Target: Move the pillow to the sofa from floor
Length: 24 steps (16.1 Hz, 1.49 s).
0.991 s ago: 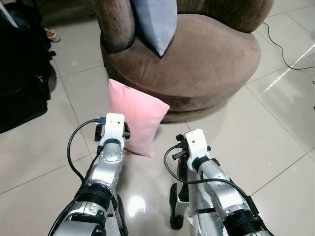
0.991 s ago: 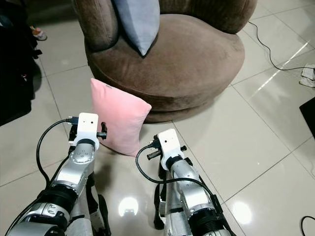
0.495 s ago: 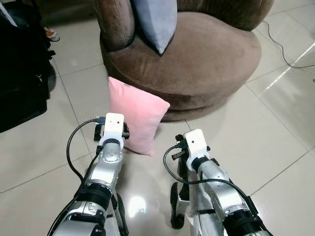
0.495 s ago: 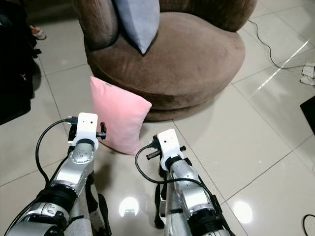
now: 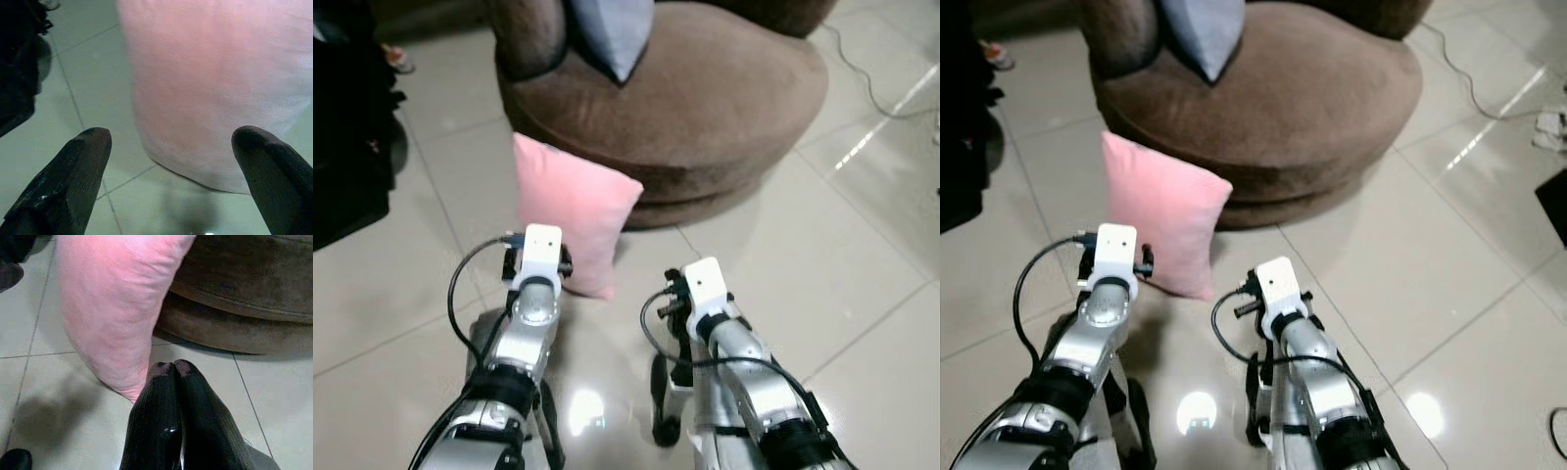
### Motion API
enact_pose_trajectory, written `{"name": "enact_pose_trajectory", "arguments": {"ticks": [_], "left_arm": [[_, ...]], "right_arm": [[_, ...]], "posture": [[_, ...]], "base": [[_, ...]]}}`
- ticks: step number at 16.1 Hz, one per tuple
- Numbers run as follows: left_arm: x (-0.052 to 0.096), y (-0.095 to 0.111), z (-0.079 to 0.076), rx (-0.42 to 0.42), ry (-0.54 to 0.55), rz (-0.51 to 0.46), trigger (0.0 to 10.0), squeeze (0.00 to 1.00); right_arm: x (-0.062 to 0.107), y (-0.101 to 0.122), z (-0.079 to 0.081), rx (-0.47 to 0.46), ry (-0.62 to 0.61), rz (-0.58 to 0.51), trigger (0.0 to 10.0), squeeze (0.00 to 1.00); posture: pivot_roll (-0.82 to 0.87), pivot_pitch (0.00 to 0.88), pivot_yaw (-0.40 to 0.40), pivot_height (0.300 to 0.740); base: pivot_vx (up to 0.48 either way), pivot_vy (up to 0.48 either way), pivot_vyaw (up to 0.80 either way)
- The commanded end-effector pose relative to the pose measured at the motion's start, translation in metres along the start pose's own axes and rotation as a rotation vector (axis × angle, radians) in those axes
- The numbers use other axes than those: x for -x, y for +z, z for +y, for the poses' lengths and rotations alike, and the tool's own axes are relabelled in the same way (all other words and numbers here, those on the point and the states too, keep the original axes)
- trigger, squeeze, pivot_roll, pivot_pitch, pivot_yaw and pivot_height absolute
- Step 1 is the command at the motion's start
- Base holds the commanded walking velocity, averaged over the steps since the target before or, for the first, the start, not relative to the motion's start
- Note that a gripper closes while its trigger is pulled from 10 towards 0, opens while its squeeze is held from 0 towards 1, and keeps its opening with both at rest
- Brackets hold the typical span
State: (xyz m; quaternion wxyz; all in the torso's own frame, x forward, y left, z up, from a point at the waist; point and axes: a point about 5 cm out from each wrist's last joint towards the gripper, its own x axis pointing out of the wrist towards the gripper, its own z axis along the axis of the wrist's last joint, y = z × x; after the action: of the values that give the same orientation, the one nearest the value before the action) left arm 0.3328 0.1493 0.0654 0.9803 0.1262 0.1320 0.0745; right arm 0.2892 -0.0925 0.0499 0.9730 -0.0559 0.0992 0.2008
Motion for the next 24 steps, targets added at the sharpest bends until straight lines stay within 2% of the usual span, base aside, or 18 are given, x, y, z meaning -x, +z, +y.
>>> {"name": "enact_pose_trajectory", "arguments": {"ticks": [1, 7, 14, 19, 24], "left_arm": [[0.0022, -0.0055, -0.0041, 0.01, -0.026, 0.02, 10.0, 0.0], [0.0036, -0.0044, -0.0085, 0.028, -0.065, 0.012, 10.0, 0.0], [0.0039, -0.0031, -0.0062, 0.017, -0.045, -0.006, 10.0, 0.0], [0.0032, -0.0043, -0.0059, 0.044, -0.057, 0.014, 10.0, 0.0], [0.0032, -0.004, -0.0049, 0.036, -0.046, 0.011, 10.0, 0.0]], "right_arm": [[0.0043, -0.0075, -0.0021, -0.013, -0.01, 0.027, 10.0, 0.0], [0.0062, -0.0096, 0.0003, -0.01, -0.003, 0.032, 10.0, 0.0], [0.0064, -0.0114, -0.0014, -0.012, -0.011, 0.046, 10.0, 0.0], [0.0058, -0.0109, -0.0002, -0.018, -0.013, 0.046, 10.0, 0.0], [0.006, -0.0111, -0.0002, -0.018, -0.011, 0.048, 10.0, 0.0]], "posture": [[-0.02, 0.28, -0.092, 0.443], [-0.02, 0.272, -0.089, 0.443], [-0.02, 0.278, -0.09, 0.443], [-0.02, 0.28, -0.085, 0.443], [-0.02, 0.285, -0.087, 0.443]], "base": [[0.0, 0.0, 0.0], [0.0, 0.0, 0.0], [0.101, 0.0, 0.0], [0.0, 0.0, 0.0], [0.384, 0.0, 0.0]]}}
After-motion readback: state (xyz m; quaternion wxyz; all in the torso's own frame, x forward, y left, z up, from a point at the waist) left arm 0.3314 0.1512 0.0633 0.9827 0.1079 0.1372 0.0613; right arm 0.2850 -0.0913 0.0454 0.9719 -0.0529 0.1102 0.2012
